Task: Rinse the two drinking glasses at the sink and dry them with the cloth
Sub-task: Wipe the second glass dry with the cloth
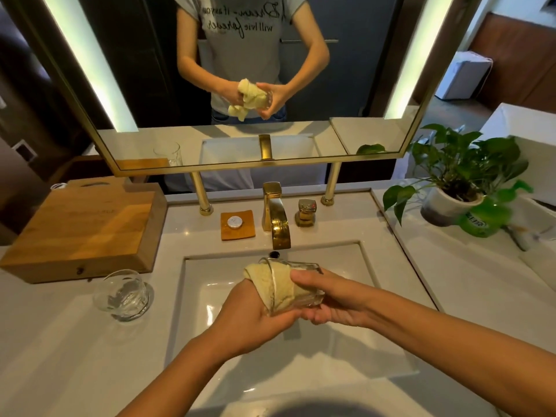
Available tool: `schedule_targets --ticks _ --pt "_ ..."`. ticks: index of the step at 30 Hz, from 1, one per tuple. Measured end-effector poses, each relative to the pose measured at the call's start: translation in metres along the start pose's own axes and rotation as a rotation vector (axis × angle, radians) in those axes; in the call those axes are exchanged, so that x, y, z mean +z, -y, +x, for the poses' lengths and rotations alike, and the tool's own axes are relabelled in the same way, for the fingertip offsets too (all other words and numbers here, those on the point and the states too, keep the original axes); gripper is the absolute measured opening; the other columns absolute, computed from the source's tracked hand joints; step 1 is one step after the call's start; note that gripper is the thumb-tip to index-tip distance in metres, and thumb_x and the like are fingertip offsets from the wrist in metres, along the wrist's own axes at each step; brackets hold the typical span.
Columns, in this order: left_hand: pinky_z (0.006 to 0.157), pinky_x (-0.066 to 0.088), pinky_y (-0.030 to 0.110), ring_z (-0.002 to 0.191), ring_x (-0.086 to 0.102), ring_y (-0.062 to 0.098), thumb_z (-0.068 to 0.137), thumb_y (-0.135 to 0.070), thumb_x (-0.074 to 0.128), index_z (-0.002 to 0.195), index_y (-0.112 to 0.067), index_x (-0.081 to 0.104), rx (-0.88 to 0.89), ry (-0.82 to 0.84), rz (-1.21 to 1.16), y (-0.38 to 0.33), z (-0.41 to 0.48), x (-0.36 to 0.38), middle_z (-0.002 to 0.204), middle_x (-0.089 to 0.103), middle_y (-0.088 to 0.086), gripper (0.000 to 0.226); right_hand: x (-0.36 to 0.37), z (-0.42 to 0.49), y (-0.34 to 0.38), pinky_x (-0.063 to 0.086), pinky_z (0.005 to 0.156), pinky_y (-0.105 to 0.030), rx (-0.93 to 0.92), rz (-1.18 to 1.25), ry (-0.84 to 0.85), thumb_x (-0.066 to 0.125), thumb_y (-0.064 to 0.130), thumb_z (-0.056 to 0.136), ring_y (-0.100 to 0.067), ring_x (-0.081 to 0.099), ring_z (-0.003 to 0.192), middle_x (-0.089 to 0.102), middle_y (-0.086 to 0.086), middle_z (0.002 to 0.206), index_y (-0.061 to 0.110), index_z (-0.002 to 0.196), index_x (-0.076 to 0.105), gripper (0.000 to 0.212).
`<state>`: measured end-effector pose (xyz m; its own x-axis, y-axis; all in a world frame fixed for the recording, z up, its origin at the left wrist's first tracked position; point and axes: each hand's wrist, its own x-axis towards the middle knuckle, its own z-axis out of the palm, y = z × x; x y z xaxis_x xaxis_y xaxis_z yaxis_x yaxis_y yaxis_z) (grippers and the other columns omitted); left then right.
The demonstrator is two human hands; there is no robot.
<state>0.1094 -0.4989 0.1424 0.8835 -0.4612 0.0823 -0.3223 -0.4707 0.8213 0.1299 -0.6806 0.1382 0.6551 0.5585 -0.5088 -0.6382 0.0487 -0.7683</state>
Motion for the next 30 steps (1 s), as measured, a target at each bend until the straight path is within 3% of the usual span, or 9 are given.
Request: schedule_targets --ticks 3,5,9,12,15,18,22,26,30 --pt "0.06 0.049 0.007 0.073 0.066 -0.006 0.075 -0.019 0.076 0.103 -0.025 0.063 -0.124 0.021 -0.285 -0.004 0.005 -0.01 0.079 0.069 -0.008 0.032 0.002 -0.012 0.014 0.061 0.059 -0.024 0.013 -0.121 0.064 0.088 0.059 0.046 -0.019 0.072 0.082 0.07 -0.007 0.1 0.021 0.117 0.057 0.086" --pt "0.06 0.054 0.017 0.076 0.07 0.007 0.065 -0.015 0.076 0.103 -0.017 0.064 -0.253 0.017 -0.645 0.0 0.007 -0.02 0.082 0.074 -0.002 0.039 0.005 -0.022 0.026 0.062 0.069 -0.032 -0.08 -0.274 0.065 0.09 0.049 0.05 -0.023 0.068 0.103 0.06 -0.002 0.123 0.031 0.129 0.045 0.093" --pt "0.057 0.059 0.033 0.069 0.072 0.028 0.045 -0.016 0.09 0.095 -0.002 0.072 -0.537 0.179 -1.269 0.001 0.018 -0.027 0.083 0.073 0.018 0.056 0.014 -0.022 0.045 0.048 0.103 -0.034 -0.685 -1.235 -0.055 0.085 0.041 0.067 -0.01 0.04 0.133 0.034 0.006 0.147 0.038 0.144 0.026 0.096" --pt "0.051 0.057 0.027 0.059 0.071 0.023 0.051 -0.021 0.085 0.086 -0.003 0.071 -0.615 0.174 -1.257 0.002 0.017 -0.026 0.07 0.072 0.015 0.041 0.013 -0.008 0.047 0.052 0.085 -0.036 -0.854 -1.627 -0.085 0.078 0.053 0.071 -0.012 0.046 0.114 0.048 0.001 0.127 0.026 0.133 0.044 0.076" --pt "0.052 0.059 0.035 0.063 0.071 0.032 0.022 -0.022 0.098 0.09 -0.001 0.072 -0.637 0.172 -1.387 0.01 0.01 -0.026 0.078 0.071 0.022 0.076 0.01 0.001 0.033 0.052 0.082 -0.03 -0.801 -1.362 -0.133 0.084 0.047 0.066 -0.007 0.051 0.104 0.054 0.004 0.115 0.023 0.123 0.054 0.069" --pt "0.05 0.058 0.033 0.062 0.071 0.028 0.019 -0.024 0.097 0.098 -0.007 0.067 -0.548 0.16 -1.237 0.004 0.004 -0.032 0.076 0.072 0.018 0.087 0.011 0.008 0.021 0.054 0.074 -0.019 -0.605 -0.968 -0.221 0.088 0.032 0.065 -0.008 0.058 0.102 0.058 0.011 0.112 0.025 0.119 0.06 0.062" --pt "0.064 0.054 0.017 0.078 0.071 0.008 0.065 -0.007 0.082 0.096 -0.019 0.066 -0.268 0.125 -0.612 -0.015 0.008 -0.031 0.083 0.076 -0.006 0.037 0.015 0.015 0.007 0.054 0.055 -0.02 -0.303 -0.364 -0.268 0.082 0.029 0.072 -0.013 0.068 0.079 0.066 -0.001 0.104 0.023 0.114 0.063 0.046" --pt "0.074 0.057 0.023 0.085 0.071 0.008 0.069 -0.01 0.08 0.095 -0.026 0.066 -0.161 -0.079 -0.376 -0.012 0.01 -0.01 0.089 0.075 -0.006 0.034 0.02 0.025 -0.003 0.053 0.088 -0.049 -0.195 0.11 -0.38 0.067 0.035 0.086 -0.025 0.07 0.085 0.072 -0.012 0.093 0.012 0.104 0.068 0.03" --pt "0.07 0.055 0.016 0.077 0.066 -0.006 0.068 -0.033 0.079 0.098 -0.031 0.066 -0.117 -0.154 -0.188 0.003 0.005 -0.003 0.084 0.07 -0.009 0.033 0.022 0.026 -0.006 0.047 0.094 -0.048 -0.124 0.266 -0.392 0.073 0.041 0.073 -0.032 0.068 0.096 0.073 -0.014 0.1 0.011 0.109 0.068 0.047"
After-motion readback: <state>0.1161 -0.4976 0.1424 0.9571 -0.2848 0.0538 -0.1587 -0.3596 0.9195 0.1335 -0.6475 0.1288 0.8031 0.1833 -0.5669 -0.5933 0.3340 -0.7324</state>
